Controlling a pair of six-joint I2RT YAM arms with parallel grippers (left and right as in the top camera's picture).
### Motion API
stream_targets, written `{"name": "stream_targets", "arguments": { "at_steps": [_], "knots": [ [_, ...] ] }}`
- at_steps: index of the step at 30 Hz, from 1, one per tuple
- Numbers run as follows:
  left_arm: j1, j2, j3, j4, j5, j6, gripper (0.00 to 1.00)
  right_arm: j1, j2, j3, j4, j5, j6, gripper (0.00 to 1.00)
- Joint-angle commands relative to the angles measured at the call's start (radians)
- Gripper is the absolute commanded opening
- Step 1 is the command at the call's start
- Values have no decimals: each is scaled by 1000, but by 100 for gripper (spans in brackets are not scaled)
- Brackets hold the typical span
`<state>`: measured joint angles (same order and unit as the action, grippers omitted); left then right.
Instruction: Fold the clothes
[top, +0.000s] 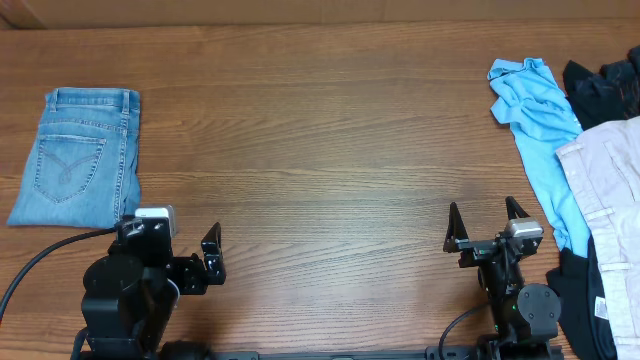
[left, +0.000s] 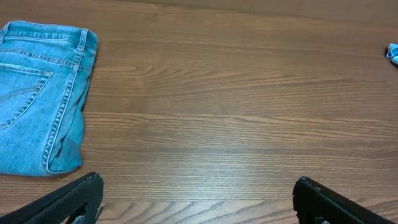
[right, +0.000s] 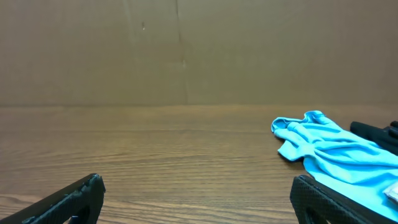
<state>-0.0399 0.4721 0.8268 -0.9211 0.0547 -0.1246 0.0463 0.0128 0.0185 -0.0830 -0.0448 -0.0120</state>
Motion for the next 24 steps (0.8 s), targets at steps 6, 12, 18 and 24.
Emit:
{"name": "stream_targets", "arguments": {
  "at_steps": [6,12,18,24],
  "knots": [
    [-6,-1,4,1,-12,-10,100,-2,-10,-10,2,6,-8,100],
    [-6,-1,4,1,-12,-10,100,-2,-10,-10,2,6,-8,100],
    [-6,-1,4,1,-12,-10,100,-2,-10,-10,2,6,-8,100],
    [-9,-13,2,-3,-12,-10,100,-2,-10,-10,2,6,-8,100]
  ]
}}
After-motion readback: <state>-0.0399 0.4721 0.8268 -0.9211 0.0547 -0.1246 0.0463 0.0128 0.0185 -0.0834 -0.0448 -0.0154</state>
